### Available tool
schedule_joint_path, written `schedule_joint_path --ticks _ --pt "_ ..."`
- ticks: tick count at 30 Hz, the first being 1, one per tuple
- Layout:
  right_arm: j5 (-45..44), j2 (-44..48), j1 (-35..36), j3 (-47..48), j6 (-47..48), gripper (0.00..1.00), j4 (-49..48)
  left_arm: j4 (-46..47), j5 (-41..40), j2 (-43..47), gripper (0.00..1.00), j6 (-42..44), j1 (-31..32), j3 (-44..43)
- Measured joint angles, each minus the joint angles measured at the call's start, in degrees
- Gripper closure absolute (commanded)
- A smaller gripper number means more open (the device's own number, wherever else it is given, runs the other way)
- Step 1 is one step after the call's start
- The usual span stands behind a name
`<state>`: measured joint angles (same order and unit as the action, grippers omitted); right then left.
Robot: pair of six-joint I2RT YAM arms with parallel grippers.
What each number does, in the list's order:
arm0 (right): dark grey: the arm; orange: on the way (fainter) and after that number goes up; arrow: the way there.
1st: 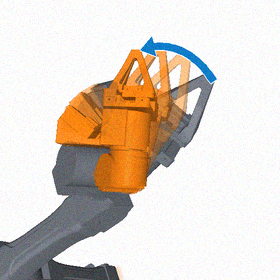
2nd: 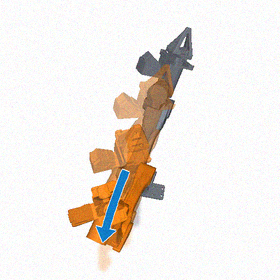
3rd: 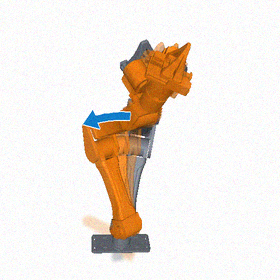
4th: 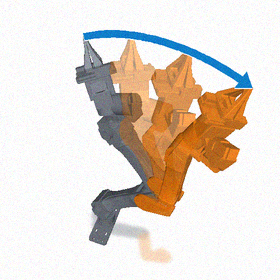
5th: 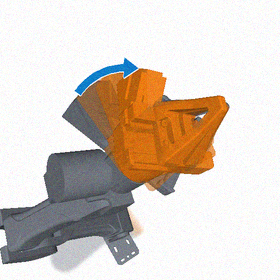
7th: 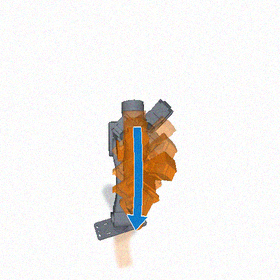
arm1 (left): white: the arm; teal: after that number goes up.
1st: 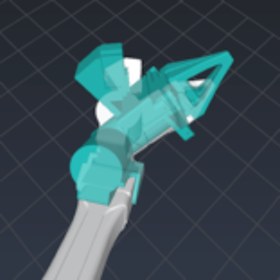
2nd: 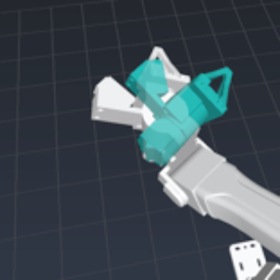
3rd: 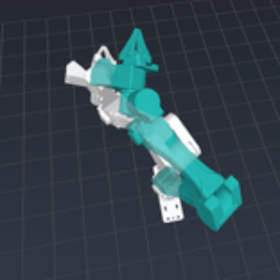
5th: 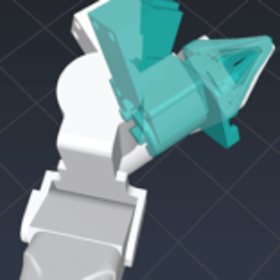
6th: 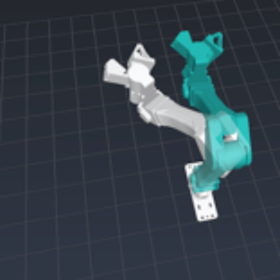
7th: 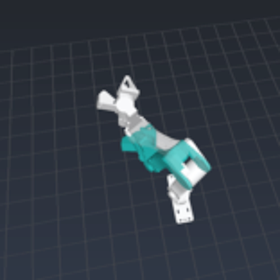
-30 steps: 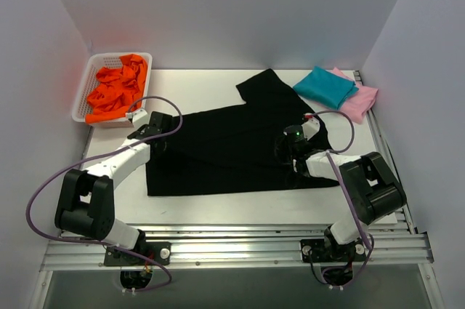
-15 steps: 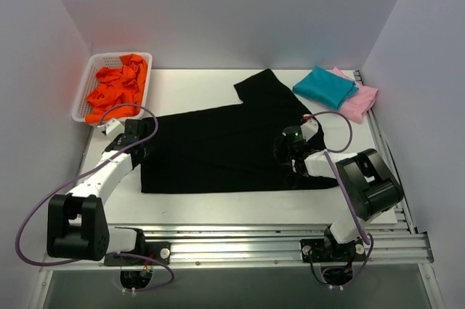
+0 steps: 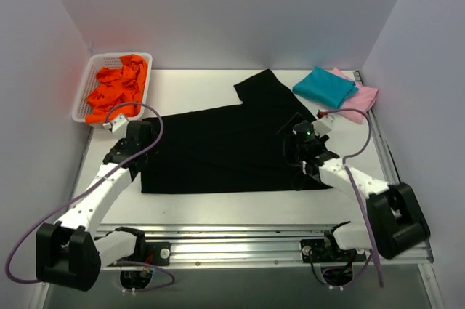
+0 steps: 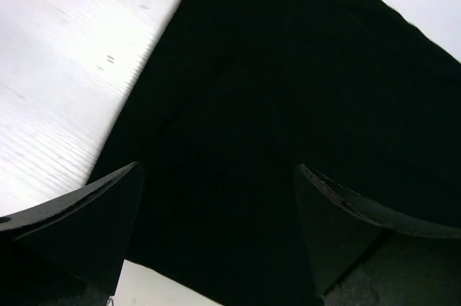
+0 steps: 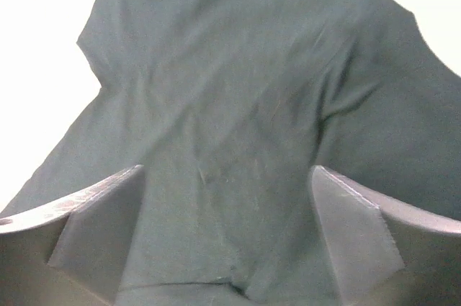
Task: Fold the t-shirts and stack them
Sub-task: Fold the tshirt
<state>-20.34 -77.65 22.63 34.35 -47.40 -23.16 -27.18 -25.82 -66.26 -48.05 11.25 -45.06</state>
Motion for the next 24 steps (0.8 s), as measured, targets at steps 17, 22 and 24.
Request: schedule_joint_path --ticks 17,22,24 --pt "-11.6 6.6 -8.8 0.2 -6.8 0.00 24.2 12.9 16.1 -9.5 0.06 -3.3 6.3 10.0" --pt "-7.5 -1.3 -13.7 0.5 -6.5 0.02 21.1 15.7 17.6 -9.5 0.06 -3.3 6.3 10.8" --pt "-5.7 -5.8 -15.1 1.3 -6.3 0.12 19.7 16.5 18.2 -9.6 0.06 -3.3 6.3 11.0"
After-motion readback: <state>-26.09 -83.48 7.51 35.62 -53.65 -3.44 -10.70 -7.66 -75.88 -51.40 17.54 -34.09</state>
